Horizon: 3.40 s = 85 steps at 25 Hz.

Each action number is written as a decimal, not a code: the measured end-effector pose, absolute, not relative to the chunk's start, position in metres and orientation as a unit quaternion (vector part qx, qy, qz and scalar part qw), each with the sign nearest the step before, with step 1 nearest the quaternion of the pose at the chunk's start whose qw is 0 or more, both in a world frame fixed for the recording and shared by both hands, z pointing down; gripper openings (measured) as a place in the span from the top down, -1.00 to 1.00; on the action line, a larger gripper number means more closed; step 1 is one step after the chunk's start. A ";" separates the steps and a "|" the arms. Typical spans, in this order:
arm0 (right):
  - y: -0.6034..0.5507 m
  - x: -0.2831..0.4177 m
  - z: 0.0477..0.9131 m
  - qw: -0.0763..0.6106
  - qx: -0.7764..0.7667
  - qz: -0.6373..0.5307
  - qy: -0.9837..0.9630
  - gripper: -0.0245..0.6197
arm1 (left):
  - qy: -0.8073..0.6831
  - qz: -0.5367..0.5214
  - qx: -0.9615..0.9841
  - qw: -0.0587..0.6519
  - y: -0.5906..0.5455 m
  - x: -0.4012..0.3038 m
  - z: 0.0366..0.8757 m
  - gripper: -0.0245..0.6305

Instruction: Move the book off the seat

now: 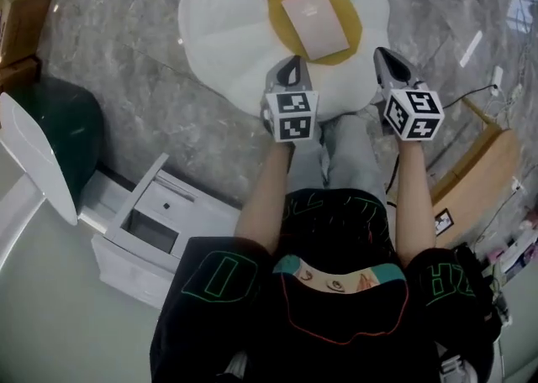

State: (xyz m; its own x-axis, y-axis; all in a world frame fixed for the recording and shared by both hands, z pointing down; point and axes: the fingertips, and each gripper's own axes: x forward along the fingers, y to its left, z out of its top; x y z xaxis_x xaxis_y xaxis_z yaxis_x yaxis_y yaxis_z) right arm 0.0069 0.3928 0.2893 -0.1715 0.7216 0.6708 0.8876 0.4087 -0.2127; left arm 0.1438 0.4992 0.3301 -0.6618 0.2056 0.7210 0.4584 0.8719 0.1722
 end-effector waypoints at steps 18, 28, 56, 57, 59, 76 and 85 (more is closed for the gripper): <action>0.421 -0.035 0.597 0.416 -0.547 -0.189 -0.701 0.91 | -0.853 -0.261 -0.212 0.399 0.510 0.105 0.606 0.89; 0.425 -0.042 0.681 0.431 -0.560 -0.245 -0.664 0.20 | -0.804 -0.366 -0.249 0.397 0.505 0.106 0.698 0.14; 0.373 0.008 0.701 0.556 -0.471 -0.102 -0.678 0.19 | -0.814 -0.258 -0.053 0.517 0.458 0.090 0.698 0.29; 0.370 0.008 0.695 0.555 -0.468 -0.095 -0.681 0.19 | -0.817 -0.252 -0.048 0.516 0.455 0.089 0.691 0.29; 0.366 0.006 0.681 0.549 -0.461 -0.083 -0.692 0.19 | -0.824 -0.238 -0.037 0.513 0.454 0.085 0.677 0.29; 0.242 -0.025 0.573 0.481 -0.430 0.037 -0.763 0.19 | -0.872 -0.073 -0.002 0.485 0.343 0.035 0.552 0.29; 0.064 -0.099 0.524 0.436 -0.336 0.093 -0.830 0.19 | -0.880 0.001 0.109 0.462 0.178 -0.064 0.506 0.29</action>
State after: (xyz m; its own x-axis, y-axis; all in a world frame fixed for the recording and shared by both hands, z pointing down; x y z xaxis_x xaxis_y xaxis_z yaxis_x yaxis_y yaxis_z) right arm -0.0988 0.0640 0.5237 -0.3949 0.6385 0.6606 0.4760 0.7572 -0.4474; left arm -0.0640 0.1783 0.5062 -0.5490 -0.1913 0.8137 -0.1925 0.9762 0.0996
